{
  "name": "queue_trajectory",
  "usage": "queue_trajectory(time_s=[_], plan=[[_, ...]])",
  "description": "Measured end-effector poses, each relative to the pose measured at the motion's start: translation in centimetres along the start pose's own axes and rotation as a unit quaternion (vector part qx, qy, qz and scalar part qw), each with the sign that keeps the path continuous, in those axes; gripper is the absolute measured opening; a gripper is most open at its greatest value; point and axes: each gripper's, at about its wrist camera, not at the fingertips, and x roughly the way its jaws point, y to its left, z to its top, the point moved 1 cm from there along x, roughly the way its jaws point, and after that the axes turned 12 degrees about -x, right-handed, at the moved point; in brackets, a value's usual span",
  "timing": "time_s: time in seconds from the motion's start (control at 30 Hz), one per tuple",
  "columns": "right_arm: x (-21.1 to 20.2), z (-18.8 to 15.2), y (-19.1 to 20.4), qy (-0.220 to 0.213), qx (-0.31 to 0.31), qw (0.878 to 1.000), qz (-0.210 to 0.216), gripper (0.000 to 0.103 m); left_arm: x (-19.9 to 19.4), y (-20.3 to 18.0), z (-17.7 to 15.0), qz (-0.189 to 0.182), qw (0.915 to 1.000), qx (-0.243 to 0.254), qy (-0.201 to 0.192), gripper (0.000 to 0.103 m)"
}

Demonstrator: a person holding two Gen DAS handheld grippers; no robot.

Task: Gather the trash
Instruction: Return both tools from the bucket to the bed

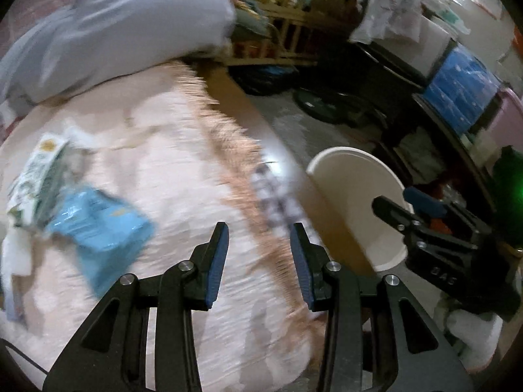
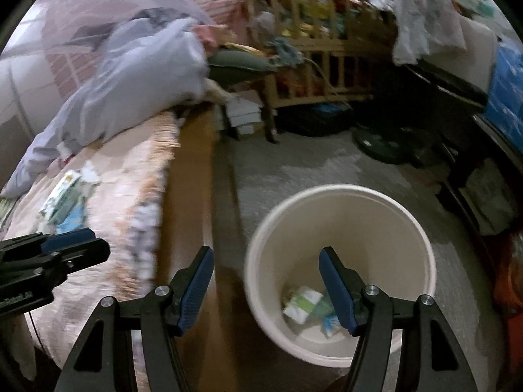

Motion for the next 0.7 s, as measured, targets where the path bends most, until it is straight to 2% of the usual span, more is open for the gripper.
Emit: queue_trajectory(time_s=[0.13, 0.43, 0.7], plan=[[-0.7, 1.1, 3.6, -0.017, -0.009, 0.999, 0.029, 0.072, -2.2, 3.6, -0.4, 0.023, 0.9995, -0.018, -0.014, 0.037], [0.7, 2.7, 12.3, -0.001, -0.048, 0.993, 0.111, 0.072, -7.0, 12.8, -1.4, 0.076, 0.9941, -0.069, -0.035, 0.037], [2.3, 4.5, 18.9, 0.012, -0.096, 0.982, 0.161, 0.073, -10.3, 21.2, -2.6, 0.12, 0.9842, -0.124, -0.042, 0.037]])
